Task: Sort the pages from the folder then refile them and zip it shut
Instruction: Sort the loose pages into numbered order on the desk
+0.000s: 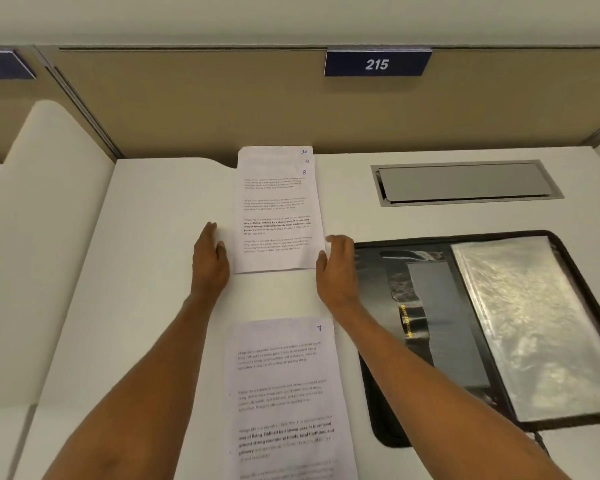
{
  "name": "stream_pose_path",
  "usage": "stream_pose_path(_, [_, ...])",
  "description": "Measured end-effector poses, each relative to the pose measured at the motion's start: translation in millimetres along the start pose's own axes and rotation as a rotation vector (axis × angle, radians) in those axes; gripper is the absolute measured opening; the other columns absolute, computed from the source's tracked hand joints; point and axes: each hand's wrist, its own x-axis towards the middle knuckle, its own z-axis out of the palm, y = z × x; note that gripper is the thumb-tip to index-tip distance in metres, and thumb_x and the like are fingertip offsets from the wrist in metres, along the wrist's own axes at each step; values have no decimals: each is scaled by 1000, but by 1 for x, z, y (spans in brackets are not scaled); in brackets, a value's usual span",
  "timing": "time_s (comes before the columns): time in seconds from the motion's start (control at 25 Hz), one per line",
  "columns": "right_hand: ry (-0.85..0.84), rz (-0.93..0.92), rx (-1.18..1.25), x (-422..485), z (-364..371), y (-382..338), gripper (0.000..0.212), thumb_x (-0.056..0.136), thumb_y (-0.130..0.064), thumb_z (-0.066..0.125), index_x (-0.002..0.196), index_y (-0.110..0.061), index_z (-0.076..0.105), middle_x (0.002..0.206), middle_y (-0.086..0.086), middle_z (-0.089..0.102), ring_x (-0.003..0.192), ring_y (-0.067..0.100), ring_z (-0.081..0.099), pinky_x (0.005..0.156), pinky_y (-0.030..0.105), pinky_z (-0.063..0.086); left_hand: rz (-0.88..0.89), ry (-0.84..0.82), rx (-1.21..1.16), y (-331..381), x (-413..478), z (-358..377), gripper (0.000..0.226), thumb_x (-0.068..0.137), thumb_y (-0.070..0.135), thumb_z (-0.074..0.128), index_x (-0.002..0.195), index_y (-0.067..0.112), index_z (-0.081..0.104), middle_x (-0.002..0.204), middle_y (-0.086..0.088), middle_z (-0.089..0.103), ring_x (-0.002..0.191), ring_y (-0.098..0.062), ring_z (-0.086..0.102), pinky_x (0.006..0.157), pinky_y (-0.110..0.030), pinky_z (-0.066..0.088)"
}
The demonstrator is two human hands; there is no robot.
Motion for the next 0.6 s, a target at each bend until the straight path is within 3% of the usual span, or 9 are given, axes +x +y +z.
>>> stream_pose_path(0.16, [-107, 2, -21, -91, -34, -8, 36, 104, -31, 56, 135, -14, 52, 134, -1, 49, 117, 13, 55, 98, 27, 51, 39, 27, 147, 8, -89, -14, 53, 104, 12, 52, 156, 8, 41, 165, -12, 34, 152, -31, 28, 123, -48, 26])
stream_pose_path(0.32, [-318, 186, -48, -166, -68, -1, 45, 101, -44, 59, 138, -23, 46, 133, -10, 44, 113, 6, 51, 93, 21, 48, -74, 28, 182, 12, -201, -24, 52, 101, 19, 60, 151, 9, 47, 157, -10, 41, 145, -29, 32, 118, -50, 32])
stream_pose_path(0.44, [-378, 279, -54, -188, -79, 5, 40, 97, -40, 66, 128, -23, 46, 121, -7, 53, 103, 9, 57, 87, 24, 53, -229, -28, 209, 12, -248, -26, 55, 101, 22, 62, 151, 5, 47, 150, -16, 46, 138, -35, 37, 114, -49, 36])
stream_pose_path(0.6, [-372, 346, -21, -186, -80, 7, 29, 92, -21, 77, 109, -21, 54, 100, -3, 63, 88, 14, 65, 77, 26, 58, -292, -26, 80, 23, -267, -27, 53, 101, 19, 63, 150, 4, 48, 143, -15, 49, 133, -31, 45, 112, -43, 41])
